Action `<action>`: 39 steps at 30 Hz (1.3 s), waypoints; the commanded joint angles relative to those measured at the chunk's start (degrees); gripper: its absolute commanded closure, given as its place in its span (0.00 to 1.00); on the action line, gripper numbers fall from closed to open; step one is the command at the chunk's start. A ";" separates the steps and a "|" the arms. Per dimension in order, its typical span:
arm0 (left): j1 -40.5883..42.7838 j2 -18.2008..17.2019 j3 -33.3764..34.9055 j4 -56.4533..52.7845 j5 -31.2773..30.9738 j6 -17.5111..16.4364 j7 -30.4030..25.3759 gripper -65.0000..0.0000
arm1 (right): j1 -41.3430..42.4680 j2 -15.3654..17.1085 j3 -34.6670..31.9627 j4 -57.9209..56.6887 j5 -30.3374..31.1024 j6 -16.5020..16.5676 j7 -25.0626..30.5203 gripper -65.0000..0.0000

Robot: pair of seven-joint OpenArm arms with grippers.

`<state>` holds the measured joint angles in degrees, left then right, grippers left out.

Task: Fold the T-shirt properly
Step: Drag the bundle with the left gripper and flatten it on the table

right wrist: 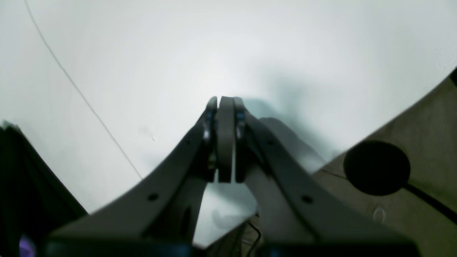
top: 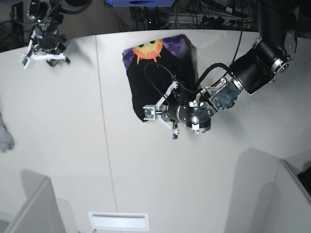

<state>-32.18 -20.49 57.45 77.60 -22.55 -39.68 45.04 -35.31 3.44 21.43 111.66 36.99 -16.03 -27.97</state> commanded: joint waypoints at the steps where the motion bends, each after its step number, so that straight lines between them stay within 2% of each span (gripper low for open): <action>1: -2.06 0.67 0.35 -0.81 -0.09 -0.32 -1.48 1.00 | -0.16 0.47 0.42 1.18 -0.38 0.34 1.55 1.00; 5: -3.99 2.69 2.72 -4.94 -0.09 -0.32 -4.82 1.00 | -0.43 0.47 0.42 1.18 -0.38 0.34 1.55 1.00; 14: -5.13 6.29 3.08 -6.35 0.17 -0.32 -7.10 1.00 | -0.60 0.73 0.42 1.09 -0.38 0.34 1.55 1.00; 20: -4.52 9.19 3.08 -8.90 8.26 -0.32 -6.93 1.00 | -0.34 0.91 0.42 1.00 -0.47 0.34 1.55 1.00; 25: -3.29 9.19 2.46 -8.46 10.81 -0.32 -6.93 1.00 | -0.34 0.91 0.42 0.83 -0.47 0.34 1.55 1.00; 35: -3.11 9.19 2.37 -8.02 10.81 -0.32 -6.93 1.00 | 0.01 0.91 0.42 0.74 -0.47 0.43 1.55 1.00; 39: -3.11 9.11 2.37 -4.59 10.81 -0.32 -6.84 1.00 | 0.01 0.91 0.42 0.74 -0.47 0.43 1.55 1.00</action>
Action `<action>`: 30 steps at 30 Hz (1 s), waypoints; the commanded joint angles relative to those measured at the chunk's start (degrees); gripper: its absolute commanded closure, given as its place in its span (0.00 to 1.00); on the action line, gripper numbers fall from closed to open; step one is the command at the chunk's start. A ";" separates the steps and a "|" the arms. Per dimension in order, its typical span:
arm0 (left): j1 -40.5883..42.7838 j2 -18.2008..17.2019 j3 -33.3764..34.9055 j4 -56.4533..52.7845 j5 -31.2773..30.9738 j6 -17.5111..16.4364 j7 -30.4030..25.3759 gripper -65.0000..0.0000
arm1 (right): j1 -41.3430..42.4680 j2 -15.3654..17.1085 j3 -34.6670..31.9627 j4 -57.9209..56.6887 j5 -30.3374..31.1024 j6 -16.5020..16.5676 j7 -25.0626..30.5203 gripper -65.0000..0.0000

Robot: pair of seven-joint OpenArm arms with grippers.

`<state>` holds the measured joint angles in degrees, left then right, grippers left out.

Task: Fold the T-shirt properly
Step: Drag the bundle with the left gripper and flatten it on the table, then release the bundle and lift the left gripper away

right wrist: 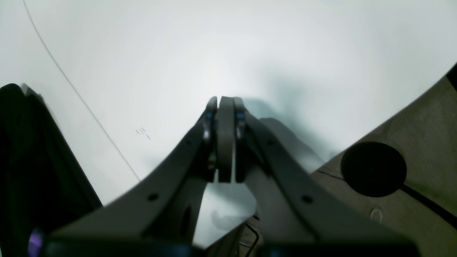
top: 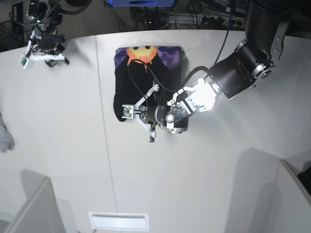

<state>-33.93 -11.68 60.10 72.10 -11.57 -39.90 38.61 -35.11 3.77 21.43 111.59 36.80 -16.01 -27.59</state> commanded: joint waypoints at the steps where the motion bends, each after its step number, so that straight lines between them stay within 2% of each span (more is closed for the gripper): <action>1: -1.36 0.30 -0.27 1.44 -0.16 -0.10 -0.41 1.00 | -0.18 0.58 0.42 0.81 -0.27 0.41 1.18 1.00; 7: -1.80 0.30 -0.27 1.79 -0.08 -0.10 -0.41 1.00 | -0.18 0.58 0.33 0.81 -0.27 0.41 1.18 1.00; 14: -2.68 0.30 -0.36 1.88 -0.08 -0.10 -0.41 0.54 | -0.18 0.58 0.24 0.81 -0.27 0.41 1.18 1.00; 18: -2.51 0.30 -6.69 1.97 -0.08 -0.10 -0.41 0.40 | -0.18 0.58 -0.02 0.81 -0.27 0.49 1.18 1.00; 20: -2.42 0.39 -10.21 2.06 -0.08 -0.10 -0.41 0.38 | -0.10 0.58 -0.11 0.81 -0.27 1.20 1.18 1.00; 24: -2.33 0.47 -14.86 5.66 0.01 -0.10 -0.41 0.38 | 0.26 0.58 0.33 0.81 -0.27 6.30 1.18 1.00; 28: -1.01 0.39 -19.26 11.47 -0.60 -0.10 -0.32 0.39 | 0.61 0.58 0.24 0.72 -0.27 6.38 1.18 1.00; 30: 1.54 0.39 -24.10 15.33 -0.60 -0.10 -0.32 0.39 | 0.61 1.99 -0.02 0.81 -0.36 6.47 1.18 1.00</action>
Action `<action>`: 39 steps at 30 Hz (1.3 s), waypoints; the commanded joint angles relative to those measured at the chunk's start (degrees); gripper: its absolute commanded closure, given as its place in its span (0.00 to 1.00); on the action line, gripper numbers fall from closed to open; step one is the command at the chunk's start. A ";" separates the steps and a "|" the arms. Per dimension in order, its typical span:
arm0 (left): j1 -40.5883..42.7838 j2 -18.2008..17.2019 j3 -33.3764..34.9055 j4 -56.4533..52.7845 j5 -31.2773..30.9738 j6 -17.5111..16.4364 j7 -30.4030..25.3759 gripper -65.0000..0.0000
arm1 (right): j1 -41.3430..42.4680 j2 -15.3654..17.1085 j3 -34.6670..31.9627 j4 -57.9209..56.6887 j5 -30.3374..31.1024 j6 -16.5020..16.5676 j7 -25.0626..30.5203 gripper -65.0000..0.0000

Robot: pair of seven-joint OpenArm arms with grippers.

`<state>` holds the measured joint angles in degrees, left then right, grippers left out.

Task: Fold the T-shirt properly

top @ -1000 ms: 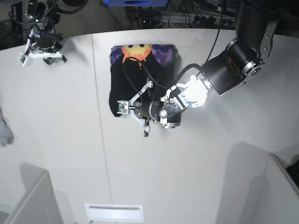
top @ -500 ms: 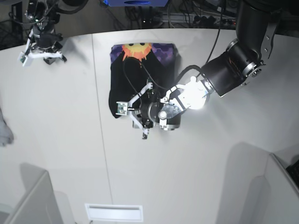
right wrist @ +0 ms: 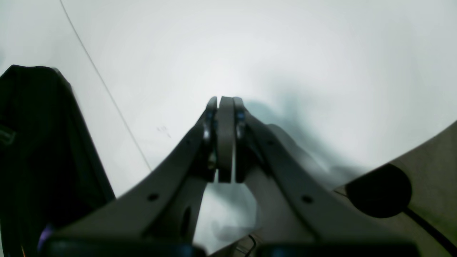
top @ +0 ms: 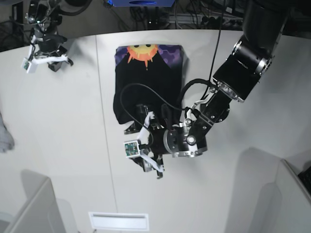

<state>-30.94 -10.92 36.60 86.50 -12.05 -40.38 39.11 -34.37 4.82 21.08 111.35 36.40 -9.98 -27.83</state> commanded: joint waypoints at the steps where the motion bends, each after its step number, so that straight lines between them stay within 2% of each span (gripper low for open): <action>1: 0.39 -0.38 -3.59 2.95 0.23 0.38 -0.83 0.42 | -0.14 2.17 0.06 1.05 0.04 0.44 1.42 1.00; 3: 4.43 -0.47 -9.57 7.44 0.49 0.38 -0.83 0.58 | -0.14 4.54 -0.91 1.05 0.04 0.44 1.51 1.00; 6: 11.20 -0.64 -18.09 13.59 0.49 0.38 -0.83 1.00 | -0.31 8.85 -1.96 1.05 0.04 0.62 3.26 1.00; 7: 13.66 -1.26 -20.91 15.44 0.49 0.38 -0.83 1.00 | -0.49 9.99 -1.96 1.05 -0.05 1.58 4.58 1.00; 9: 17.88 -2.66 -24.86 18.95 0.49 0.38 -1.09 1.00 | -0.75 10.61 -1.61 1.05 -2.16 6.51 6.34 1.00; 12: 24.48 -6.01 -30.40 23.79 0.49 0.38 -1.44 1.00 | -0.93 10.35 -1.34 1.05 -10.25 14.68 8.71 1.00; 15: 30.81 -8.29 -36.12 26.16 0.49 0.38 -2.76 1.00 | -1.54 7.36 -1.26 1.13 -17.37 19.78 10.47 1.00; 18: 38.54 -10.58 -41.30 26.16 0.49 0.38 -11.29 1.00 | -2.33 4.37 0.24 1.22 -22.03 24.44 13.11 1.00; 21: 46.89 -12.16 -44.73 26.51 0.49 0.38 -19.64 1.00 | -2.95 1.38 2.79 1.40 -23.17 28.40 14.34 1.00; 25: 58.06 -12.16 -50.01 26.60 0.49 0.38 -26.23 1.00 | -4.18 0.24 6.92 1.40 -23.17 33.58 14.25 1.00; 31: 68.52 -12.07 -54.14 26.51 0.49 0.38 -33.00 1.00 | -8.05 0.76 10.17 1.40 -23.17 34.55 14.08 1.00; 39: 77.05 -12.07 -56.60 26.07 0.58 0.38 -33.35 1.00 | -14.47 0.76 12.28 0.87 -23.17 34.64 13.90 1.00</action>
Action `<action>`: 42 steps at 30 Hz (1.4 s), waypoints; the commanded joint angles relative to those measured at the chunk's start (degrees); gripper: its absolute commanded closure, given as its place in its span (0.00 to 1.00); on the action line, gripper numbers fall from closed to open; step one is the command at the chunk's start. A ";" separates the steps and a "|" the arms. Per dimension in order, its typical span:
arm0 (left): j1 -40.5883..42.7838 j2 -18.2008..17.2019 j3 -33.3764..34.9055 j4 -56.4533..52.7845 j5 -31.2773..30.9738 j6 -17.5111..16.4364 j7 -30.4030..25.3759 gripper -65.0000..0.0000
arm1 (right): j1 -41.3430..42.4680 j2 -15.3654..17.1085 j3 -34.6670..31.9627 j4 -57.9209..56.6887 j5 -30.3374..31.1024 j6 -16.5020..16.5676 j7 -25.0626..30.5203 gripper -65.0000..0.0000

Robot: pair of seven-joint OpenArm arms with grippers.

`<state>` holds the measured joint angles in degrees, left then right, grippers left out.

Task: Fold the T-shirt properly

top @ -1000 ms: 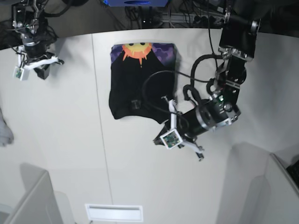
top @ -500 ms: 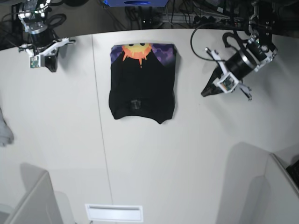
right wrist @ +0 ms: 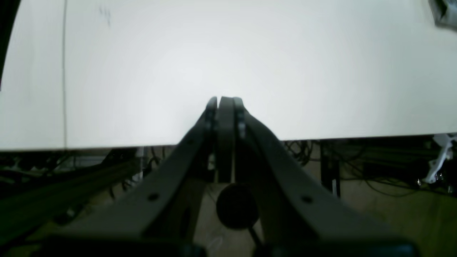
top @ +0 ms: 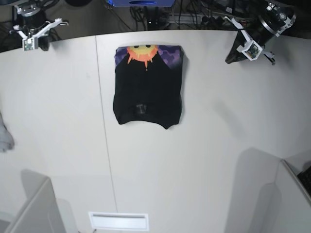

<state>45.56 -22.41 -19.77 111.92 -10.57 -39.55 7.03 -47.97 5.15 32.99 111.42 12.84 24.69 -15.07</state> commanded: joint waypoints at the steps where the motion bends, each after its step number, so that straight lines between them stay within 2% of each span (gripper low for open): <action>1: 1.34 -0.49 0.03 0.65 -0.90 -0.45 -1.27 1.00 | -1.57 0.26 0.37 0.89 0.39 -0.03 1.14 1.00; 6: 6.62 1.27 0.03 0.74 0.15 -0.45 -1.27 1.00 | -5.79 0.35 0.37 0.80 0.30 -0.03 0.87 1.00; 8: 8.02 2.59 0.12 0.65 4.55 -0.45 -1.27 1.00 | -6.58 0.35 0.37 0.01 0.30 -0.03 -2.47 1.00; 11: 9.78 6.37 1.35 -0.23 12.99 -0.45 -1.27 1.00 | -6.58 0.44 0.37 -1.83 0.30 -0.03 -8.97 1.00; 13: 10.92 6.99 2.93 -1.37 16.41 -0.45 -1.27 1.00 | -6.58 0.44 0.37 -2.89 0.30 0.06 -11.17 1.00; 17: 12.07 6.90 5.75 -5.68 17.12 -0.45 -1.27 1.00 | -8.08 0.52 -1.74 -5.53 0.21 0.06 -11.96 1.00; 22: 13.82 6.90 7.68 -11.57 17.21 -0.45 -1.27 1.00 | -11.95 6.33 -12.99 -10.10 0.21 0.06 -11.96 1.00; 24: 14.00 6.81 9.18 -14.38 17.64 -0.45 -1.27 1.00 | -11.86 7.73 -16.60 -13.44 0.21 -0.03 -11.96 1.00; 29: 10.22 6.99 12.43 -26.69 17.12 -0.45 -1.27 1.00 | -5.88 8.26 -23.28 -27.33 0.21 -0.12 -11.79 1.00; 33: 4.24 7.25 14.54 -37.24 17.12 -0.45 -1.27 1.00 | 0.45 8.26 -27.15 -38.76 0.21 -0.12 -11.70 1.00; 36: -0.42 7.34 16.82 -44.97 17.12 -0.45 -1.27 1.00 | 4.84 9.40 -30.40 -46.05 0.21 -0.20 -11.44 1.00; 42: -10.26 7.34 23.33 -60.80 17.12 -0.45 -1.36 1.00 | 14.95 10.81 -37.87 -65.57 0.21 -0.20 -3.00 1.00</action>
<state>34.61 -14.63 3.53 50.96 6.96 -39.29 6.13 -32.56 15.05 -4.99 45.47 13.19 24.49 -17.72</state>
